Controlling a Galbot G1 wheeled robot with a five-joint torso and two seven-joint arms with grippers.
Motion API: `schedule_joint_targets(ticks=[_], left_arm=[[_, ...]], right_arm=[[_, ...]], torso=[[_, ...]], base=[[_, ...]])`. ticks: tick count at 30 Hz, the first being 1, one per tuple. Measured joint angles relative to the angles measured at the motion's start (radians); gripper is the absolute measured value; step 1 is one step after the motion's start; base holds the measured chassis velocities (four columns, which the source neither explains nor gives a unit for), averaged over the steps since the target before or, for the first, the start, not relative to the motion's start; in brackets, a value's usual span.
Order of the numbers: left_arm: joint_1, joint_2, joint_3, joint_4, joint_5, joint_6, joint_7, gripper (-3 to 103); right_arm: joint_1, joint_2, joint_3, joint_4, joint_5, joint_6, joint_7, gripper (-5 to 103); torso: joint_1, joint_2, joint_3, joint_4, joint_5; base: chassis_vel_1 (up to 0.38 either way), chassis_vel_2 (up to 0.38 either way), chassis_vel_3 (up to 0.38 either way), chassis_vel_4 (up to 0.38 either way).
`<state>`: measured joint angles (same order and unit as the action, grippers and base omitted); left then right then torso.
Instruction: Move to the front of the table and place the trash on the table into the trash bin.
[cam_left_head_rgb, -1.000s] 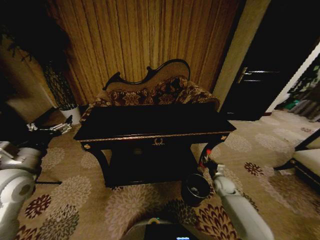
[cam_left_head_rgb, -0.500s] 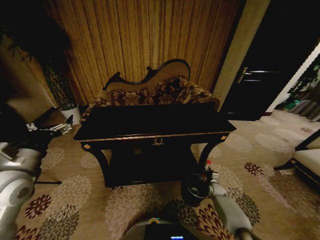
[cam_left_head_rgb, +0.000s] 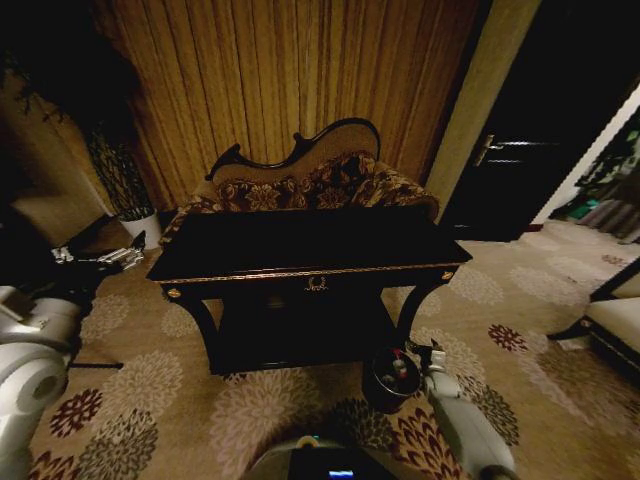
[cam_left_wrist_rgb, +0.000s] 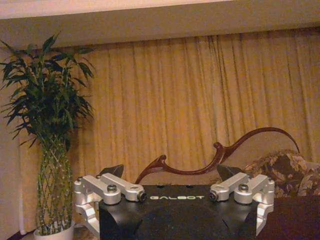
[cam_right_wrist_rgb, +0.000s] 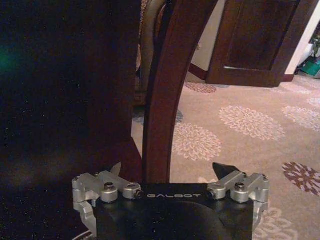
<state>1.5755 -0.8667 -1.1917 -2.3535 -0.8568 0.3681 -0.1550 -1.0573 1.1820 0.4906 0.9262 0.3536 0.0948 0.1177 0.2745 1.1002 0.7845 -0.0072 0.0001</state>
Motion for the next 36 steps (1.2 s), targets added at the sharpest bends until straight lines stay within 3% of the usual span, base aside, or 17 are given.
schedule_joint_targets(ticks=[16, 20, 23, 29, 31, 33, 36], left_arm=[[0.002, 0.004, -0.001, 0.006, 0.001, -0.001, 0.007, 100], [0.004, 0.003, -0.003, 0.008, 0.001, -0.003, 0.007, 100], [0.003, 0.001, -0.005, 0.01, 0.0, -0.003, 0.008, 100], [0.002, -0.002, -0.007, 0.009, 0.0, -0.004, 0.008, 100], [0.002, -0.007, -0.003, 0.01, 0.0, -0.004, 0.008, 100], [0.002, -0.008, -0.002, 0.012, 0.0, -0.004, 0.008, 100], [0.001, -0.013, 0.0, 0.017, 0.002, -0.005, -0.001, 100]], right_arm=[[-0.012, 0.006, 0.002, 0.018, 0.005, -0.004, 0.0, 100], [-0.043, 0.002, 0.012, 0.106, 0.089, -0.07, 0.02, 100], [-0.078, -0.028, 0.038, 0.267, 0.174, -0.112, 0.029, 100], [-0.136, -0.072, 0.076, 0.498, 0.242, -0.128, 0.03, 100], [-0.181, -0.087, 0.101, 0.682, 0.288, -0.123, 0.029, 100], [-0.187, -0.088, 0.103, 0.708, 0.294, -0.123, 0.027, 100], [-0.244, -0.098, 0.118, 0.931, 0.291, -0.142, -0.009, 100]], torso=[[0.0, 0.0, 0.0, 0.0, -0.0001], [0.0, 0.0, 0.0, -0.0004, 0.0003], [0.0, 0.0, 0.0, 0.0002, -0.0002], [0.0, 0.0, 0.0, -0.0004, -0.0002], [0.0, 0.0, 0.0, 0.0002, -0.0001], [0.0, 0.0, 0.0, 0.0001, -0.0003], [0.0, 0.0, 0.0, -0.0002, -0.0003]], base=[[0.0, 0.0, 0.0, 0.0], [0.0, 0.0, 0.0, 0.0], [0.0, 0.0, 0.0, 0.0], [0.0, 0.0, 0.0, 0.0], [0.0, 0.0, 0.0, 0.0], [0.0, 0.0, 0.0, 0.0], [0.0, 0.0, 0.0, 0.0]])
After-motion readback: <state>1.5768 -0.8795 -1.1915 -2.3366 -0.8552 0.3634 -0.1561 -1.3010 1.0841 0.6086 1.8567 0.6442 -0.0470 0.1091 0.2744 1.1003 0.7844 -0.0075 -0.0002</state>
